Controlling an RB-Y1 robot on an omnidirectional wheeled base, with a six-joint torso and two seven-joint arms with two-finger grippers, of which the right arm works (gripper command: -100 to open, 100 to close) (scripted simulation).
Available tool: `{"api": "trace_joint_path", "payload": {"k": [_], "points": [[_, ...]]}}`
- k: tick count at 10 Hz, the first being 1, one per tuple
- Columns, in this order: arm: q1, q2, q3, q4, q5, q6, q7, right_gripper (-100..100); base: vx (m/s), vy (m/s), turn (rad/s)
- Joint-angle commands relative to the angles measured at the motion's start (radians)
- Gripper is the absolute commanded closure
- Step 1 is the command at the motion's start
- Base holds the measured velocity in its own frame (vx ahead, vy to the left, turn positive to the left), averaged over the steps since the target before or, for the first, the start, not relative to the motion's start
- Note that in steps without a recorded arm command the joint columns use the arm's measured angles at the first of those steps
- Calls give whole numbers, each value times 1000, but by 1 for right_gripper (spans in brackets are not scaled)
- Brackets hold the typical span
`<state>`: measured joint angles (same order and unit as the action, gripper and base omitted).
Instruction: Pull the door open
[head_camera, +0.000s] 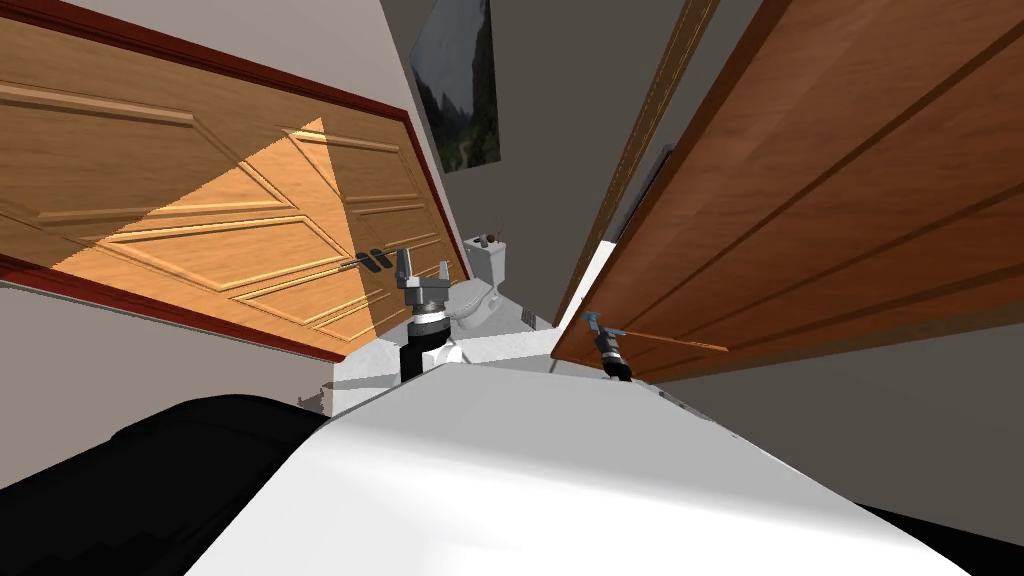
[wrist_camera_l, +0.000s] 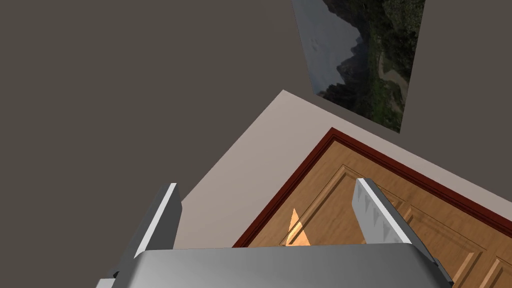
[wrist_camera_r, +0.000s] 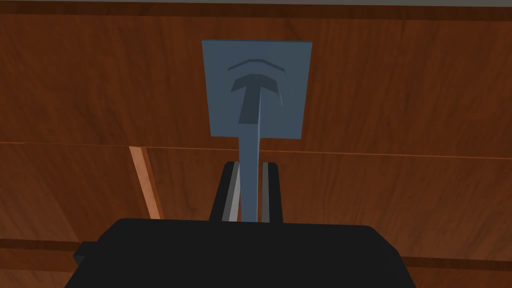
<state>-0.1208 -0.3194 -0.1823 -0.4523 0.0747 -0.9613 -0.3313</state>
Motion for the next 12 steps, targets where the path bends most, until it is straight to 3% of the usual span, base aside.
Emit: {"api": "trace_joint_path", "payload": {"k": [1, 2, 7, 8, 10, 12], "points": [[-17, 1, 12, 36, -2, -20, 1, 100, -140, -57, 48], [-19, -5, 42, 40, -16, -28, -2, 100, -217, -80, 181], [-24, -18, 108, 50, -47, -45, -8, 100, -232, -91, 131], [-31, -20, 99, 61, -45, -47, -7, 100, -110, -32, 27], [-45, -21, 119, 87, -21, -71, -22, 100, -202, -28, 39], [-45, -21, 119, 87, -21, -71, -22, 100, -115, -31, 11]]}}
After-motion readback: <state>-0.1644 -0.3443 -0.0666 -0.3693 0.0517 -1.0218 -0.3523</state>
